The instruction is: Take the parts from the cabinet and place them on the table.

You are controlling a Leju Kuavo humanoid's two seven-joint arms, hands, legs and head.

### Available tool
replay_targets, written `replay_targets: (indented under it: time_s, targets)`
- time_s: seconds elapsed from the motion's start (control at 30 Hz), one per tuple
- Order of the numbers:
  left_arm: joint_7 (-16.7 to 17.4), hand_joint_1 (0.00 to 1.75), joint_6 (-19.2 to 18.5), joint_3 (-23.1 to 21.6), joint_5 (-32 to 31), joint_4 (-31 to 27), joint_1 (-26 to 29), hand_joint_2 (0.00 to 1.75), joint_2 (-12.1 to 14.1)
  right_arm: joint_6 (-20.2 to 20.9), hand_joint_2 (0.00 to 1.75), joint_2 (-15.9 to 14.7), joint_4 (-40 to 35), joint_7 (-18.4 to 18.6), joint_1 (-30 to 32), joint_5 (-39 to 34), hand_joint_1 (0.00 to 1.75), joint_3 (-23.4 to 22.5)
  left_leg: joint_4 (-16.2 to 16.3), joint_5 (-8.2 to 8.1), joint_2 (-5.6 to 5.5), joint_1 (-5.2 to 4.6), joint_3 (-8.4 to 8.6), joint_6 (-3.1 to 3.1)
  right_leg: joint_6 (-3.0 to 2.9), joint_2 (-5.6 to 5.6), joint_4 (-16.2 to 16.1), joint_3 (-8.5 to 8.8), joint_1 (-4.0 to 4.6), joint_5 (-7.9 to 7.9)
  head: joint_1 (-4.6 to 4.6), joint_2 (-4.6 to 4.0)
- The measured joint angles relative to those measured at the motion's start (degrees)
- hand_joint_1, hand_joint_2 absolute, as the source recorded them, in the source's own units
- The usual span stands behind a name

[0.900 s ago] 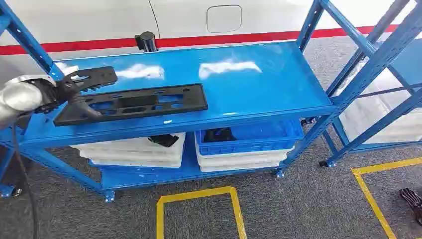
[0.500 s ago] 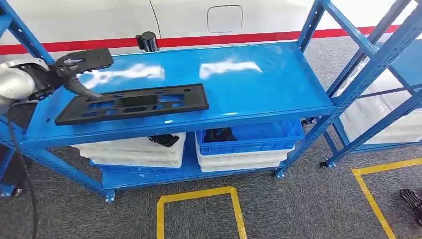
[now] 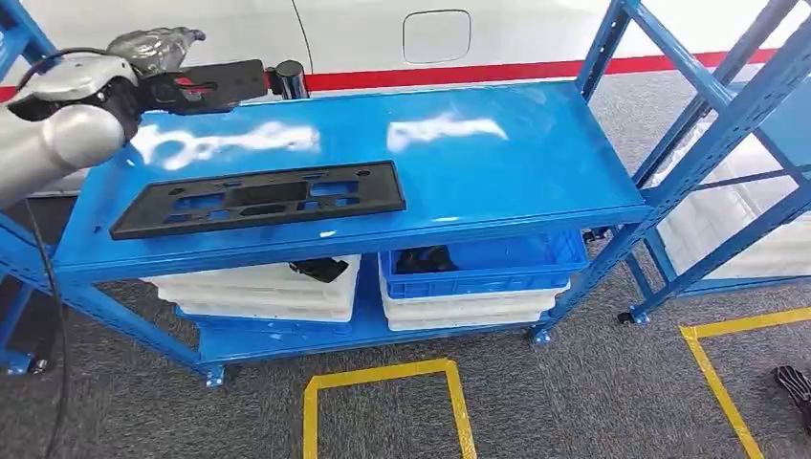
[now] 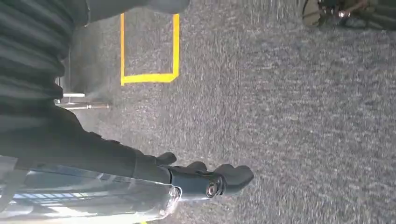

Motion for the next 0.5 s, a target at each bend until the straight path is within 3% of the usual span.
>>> replay_targets:
  time_s: [0.1,0.17,0.2,0.27,0.3,0.33,0.37,0.4,0.47,0.5]
  targets:
    - [0.00,0.00,-2.67,0.79,-5.34,1.09,0.13,0.00,-1.29,0.17,1.75,0.79,0.00,-0.20,-0.03,-0.07,0.00,0.00,0.02,-0.08,0.01,-0.17,-0.01,0.30,0.51,0.00,-0.46,0.18,-0.15,0.10,-0.15,0.00]
    - [0.02,0.00,-4.20,3.02,-9.29,1.44,0.79,0.00,-2.45,0.20,1.75,1.09,0.00,-0.28,0.00,-0.31,0.00,0.00,-0.73,0.51,0.37,0.36,0.46,1.00,0.88,0.10,0.53,0.12,-0.06,-0.81,-0.09,0.00]
    - [0.02,0.00,-4.66,4.24,-10.43,1.59,1.23,0.00,-2.97,0.20,1.75,1.22,-0.02,-0.44,0.01,-0.37,0.00,0.00,-0.73,0.55,0.40,0.39,0.48,1.12,0.86,0.06,3.08,-1.02,0.01,-2.67,0.18,0.00]
    - [0.02,0.00,-6.79,6.53,-13.61,1.99,2.74,0.00,-4.00,0.17,1.75,1.53,0.00,-0.68,0.01,-0.39,0.00,0.00,-0.73,0.54,0.45,0.24,0.46,1.22,0.85,0.06,12.26,-5.33,0.03,-7.29,0.50,0.00]
    - [0.02,0.00,-7.94,7.50,-15.26,2.12,3.70,0.00,-4.46,0.17,1.75,1.64,0.00,-0.79,0.02,-0.39,0.00,0.00,-0.72,0.54,0.42,0.14,0.45,1.23,0.80,0.06,16.22,-7.32,0.05,-8.54,0.55,0.00]
    - [0.02,0.00,-9.92,8.98,-17.82,2.16,4.99,0.00,-4.96,0.17,1.75,1.86,0.00,-0.85,0.04,-0.42,0.00,0.00,-0.72,0.54,0.37,0.01,0.47,1.23,0.66,0.06,18.19,-8.50,0.05,-8.39,0.66,0.00]
    - [0.02,0.00,-11.79,10.90,-20.49,2.20,6.57,0.00,-5.53,0.17,1.75,1.94,0.00,-0.98,0.08,-0.42,0.00,0.00,-0.71,0.54,0.27,-0.13,0.50,1.23,0.34,0.07,17.14,-8.33,0.09,-6.65,0.66,0.00]
    - [0.02,0.00,-13.54,12.87,-22.98,2.21,7.96,0.00,-6.05,0.15,1.75,2.03,0.00,-1.11,0.07,-0.44,0.00,0.02,-0.70,0.54,0.24,-0.23,0.51,1.22,-0.04,0.06,14.03,-7.12,0.17,-4.19,0.70,0.00]
    - [0.02,0.00,-18.22,17.80,-28.88,2.01,11.00,0.00,-7.43,0.13,1.75,2.16,0.00,-1.29,-0.02,-0.48,0.00,0.00,-0.70,0.58,0.20,-0.45,0.67,1.16,-1.19,-0.04,4.11,-2.65,0.57,0.79,0.77,0.00]
    - [0.02,0.00,-20.91,20.75,-32.05,1.53,12.84,0.00,-8.21,0.11,1.75,2.12,0.00,-1.31,-0.04,-0.48,0.00,0.00,-0.69,0.61,0.22,-0.54,0.63,1.03,-1.87,-0.28,1.39,-1.19,0.90,0.39,0.66,0.00]
